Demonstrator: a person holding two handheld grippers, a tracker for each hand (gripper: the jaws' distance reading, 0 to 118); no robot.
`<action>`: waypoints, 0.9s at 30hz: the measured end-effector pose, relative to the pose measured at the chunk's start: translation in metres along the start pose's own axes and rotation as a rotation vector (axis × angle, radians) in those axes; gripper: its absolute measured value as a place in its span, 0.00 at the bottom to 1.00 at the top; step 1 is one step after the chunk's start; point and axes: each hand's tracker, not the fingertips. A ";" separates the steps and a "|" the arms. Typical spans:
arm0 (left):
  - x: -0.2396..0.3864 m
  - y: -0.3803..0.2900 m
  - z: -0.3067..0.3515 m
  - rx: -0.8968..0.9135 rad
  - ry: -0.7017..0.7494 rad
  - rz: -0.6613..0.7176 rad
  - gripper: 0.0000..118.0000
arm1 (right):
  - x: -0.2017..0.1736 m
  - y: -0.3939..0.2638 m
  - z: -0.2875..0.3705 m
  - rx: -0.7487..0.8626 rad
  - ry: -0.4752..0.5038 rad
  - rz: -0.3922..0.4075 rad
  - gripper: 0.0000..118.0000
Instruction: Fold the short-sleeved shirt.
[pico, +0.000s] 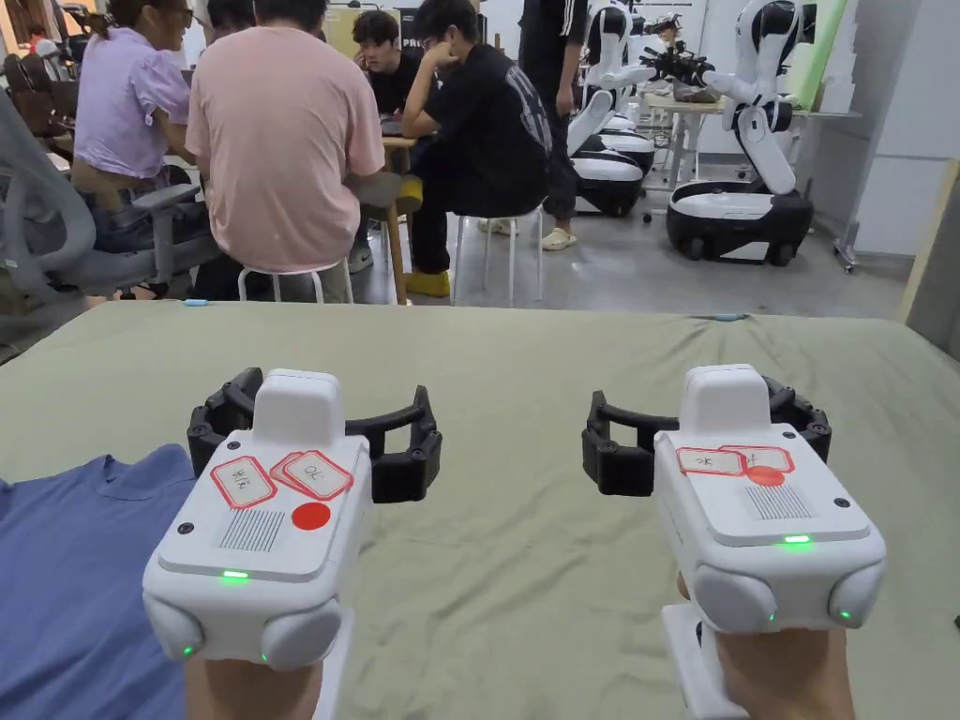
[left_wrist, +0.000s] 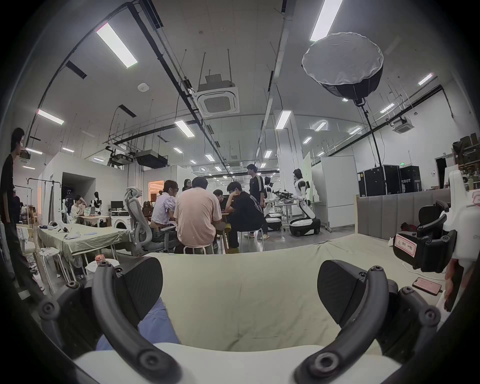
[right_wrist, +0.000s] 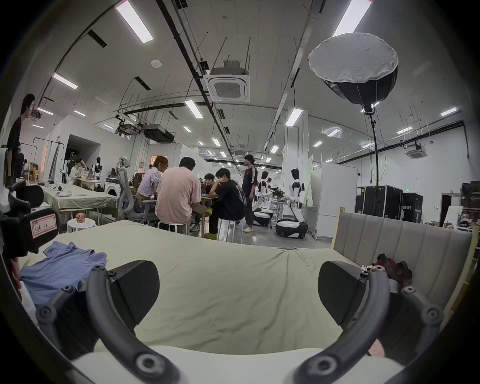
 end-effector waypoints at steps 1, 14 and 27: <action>0.000 0.000 0.000 0.000 0.001 -0.002 1.00 | 0.000 0.000 0.000 0.000 0.000 0.000 1.00; -0.003 0.000 0.001 0.004 0.004 0.005 1.00 | -0.005 0.001 -0.001 -0.006 0.008 0.011 1.00; -0.004 0.000 0.002 0.004 0.001 0.009 1.00 | -0.005 0.000 -0.001 -0.011 -0.006 -0.017 1.00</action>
